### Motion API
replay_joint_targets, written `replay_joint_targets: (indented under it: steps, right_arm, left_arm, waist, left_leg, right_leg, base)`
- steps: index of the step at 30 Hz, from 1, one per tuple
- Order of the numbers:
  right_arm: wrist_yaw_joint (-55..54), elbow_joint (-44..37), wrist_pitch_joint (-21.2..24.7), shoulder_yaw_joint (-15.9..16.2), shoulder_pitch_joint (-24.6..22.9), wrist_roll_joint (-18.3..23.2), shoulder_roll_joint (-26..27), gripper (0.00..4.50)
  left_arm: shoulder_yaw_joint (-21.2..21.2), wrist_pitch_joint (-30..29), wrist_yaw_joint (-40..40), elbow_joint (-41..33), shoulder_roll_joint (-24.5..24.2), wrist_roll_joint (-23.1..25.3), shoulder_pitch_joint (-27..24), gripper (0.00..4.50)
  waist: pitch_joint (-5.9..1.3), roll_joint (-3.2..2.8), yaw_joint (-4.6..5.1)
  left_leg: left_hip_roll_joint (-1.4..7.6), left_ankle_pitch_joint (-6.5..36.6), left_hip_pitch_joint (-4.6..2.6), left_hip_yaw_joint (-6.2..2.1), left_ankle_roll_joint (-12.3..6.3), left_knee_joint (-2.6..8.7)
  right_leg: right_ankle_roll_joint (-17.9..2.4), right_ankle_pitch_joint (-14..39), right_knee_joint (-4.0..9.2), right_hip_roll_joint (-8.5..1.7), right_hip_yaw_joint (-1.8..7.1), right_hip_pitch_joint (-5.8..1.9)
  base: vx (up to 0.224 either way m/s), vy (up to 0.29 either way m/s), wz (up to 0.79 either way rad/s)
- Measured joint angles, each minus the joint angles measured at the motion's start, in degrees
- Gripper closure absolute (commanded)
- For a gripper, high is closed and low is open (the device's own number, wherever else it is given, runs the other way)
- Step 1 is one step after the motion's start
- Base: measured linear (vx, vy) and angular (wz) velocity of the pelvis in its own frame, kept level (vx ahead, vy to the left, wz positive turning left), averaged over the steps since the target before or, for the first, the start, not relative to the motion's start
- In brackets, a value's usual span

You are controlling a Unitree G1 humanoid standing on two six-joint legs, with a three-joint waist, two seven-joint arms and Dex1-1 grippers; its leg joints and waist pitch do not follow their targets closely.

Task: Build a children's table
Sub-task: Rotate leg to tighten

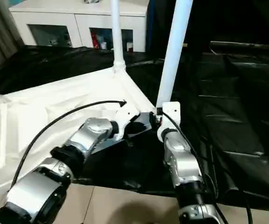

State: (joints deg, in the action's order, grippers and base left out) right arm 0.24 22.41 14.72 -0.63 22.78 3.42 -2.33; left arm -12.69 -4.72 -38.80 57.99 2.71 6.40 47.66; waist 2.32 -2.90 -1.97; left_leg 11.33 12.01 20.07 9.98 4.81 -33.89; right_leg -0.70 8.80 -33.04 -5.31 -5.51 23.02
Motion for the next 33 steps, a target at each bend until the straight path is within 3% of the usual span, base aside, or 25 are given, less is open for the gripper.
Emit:
replay_joint_targets:
  steps: [2,5,7,10,16,22,30,33]
  right_arm:
    - [0.1,0.4,-0.6,0.0,0.0,-0.5,0.0,1.75]
    - [1.2,0.4,-1.3,0.1,-0.1,-0.8,-0.7,1.05]
    - [4.5,-0.7,-1.4,1.1,-1.0,-0.6,-2.7,1.03]
    - [11.4,-5.3,0.4,3.6,-3.3,-0.4,-7.4,0.63]
    - [25.3,-16.1,3.5,8.1,-8.1,1.1,-16.5,0.63]
    - [35.4,-21.3,3.8,10.8,-11.3,3.1,-22.3,0.63]
    - [37.8,-21.0,3.8,11.7,-10.9,3.2,-22.7,0.63]
    - [38.4,-20.9,3.9,11.7,-10.8,3.6,-22.7,0.98]
  left_arm:
    - [0.0,0.3,0.1,0.2,0.0,0.0,0.0,4.50]
    - [0.0,0.9,-0.7,0.4,-0.3,0.0,0.1,4.50]
    - [0.2,1.4,-2.4,0.3,-1.0,-0.2,0.0,4.50]
    - [0.4,2.9,-6.3,-0.4,-3.2,-0.6,-1.0,4.50]
    - [0.2,5.0,-17.8,-4.1,-8.8,-2.2,-4.2,4.50]
    - [-0.6,4.6,-30.5,-8.3,-14.2,-4.6,-7.2,4.50]
    - [-0.7,3.3,-32.7,-10.8,-14.8,-4.9,-8.2,4.50]
    - [-0.7,2.9,-32.8,-12.3,-15.1,-5.0,-9.0,4.50]
  waist:
    - [-0.01,-0.02,0.02]
    - [0.02,-0.16,0.02]
    - [0.05,-0.22,0.02]
    - [0.00,-0.60,0.03]
    - [-0.04,-0.78,0.13]
    - [0.04,-0.69,-0.08]
    - [0.14,-0.51,-0.30]
    - [0.16,-0.47,-0.30]
  left_leg:
    - [0.00,0.0,0.00,0.00,0.00,0.00]
    - [0.00,0.0,0.01,0.00,0.00,0.00]
    - [0.00,0.0,0.02,-0.01,-0.01,0.05]
    - [0.00,-0.2,0.00,0.00,-0.28,0.12]
    - [0.01,-0.2,-0.04,-0.05,-0.29,0.22]
    - [0.01,-0.1,-0.01,-0.06,-0.23,0.21]
    - [0.01,-0.1,0.08,-0.01,-0.14,0.12]
    - [0.01,-0.1,0.07,-0.01,-0.15,0.14]
  right_leg:
    - [0.0,0.0,0.00,0.00,0.00,0.00]
    - [0.0,0.0,0.00,0.00,0.00,0.01]
    - [0.0,0.0,0.00,0.00,-0.01,0.03]
    - [0.1,0.1,-0.01,0.01,-0.01,0.05]
    - [0.3,0.2,-0.04,0.06,-0.02,0.09]
    - [0.3,0.2,-0.04,0.04,-0.02,0.09]
    - [0.2,0.1,-0.04,0.00,0.01,0.10]
    - [0.2,0.2,-0.04,0.01,0.01,0.10]
  base:
    - [0.000,0.000,0.00]
    - [0.000,0.000,0.00]
    - [0.000,0.000,0.00]
    - [0.000,0.000,0.00]
    - [0.000,0.000,0.00]
    - [0.000,0.000,0.00]
    - [0.000,0.000,0.00]
    - [0.000,0.000,0.00]
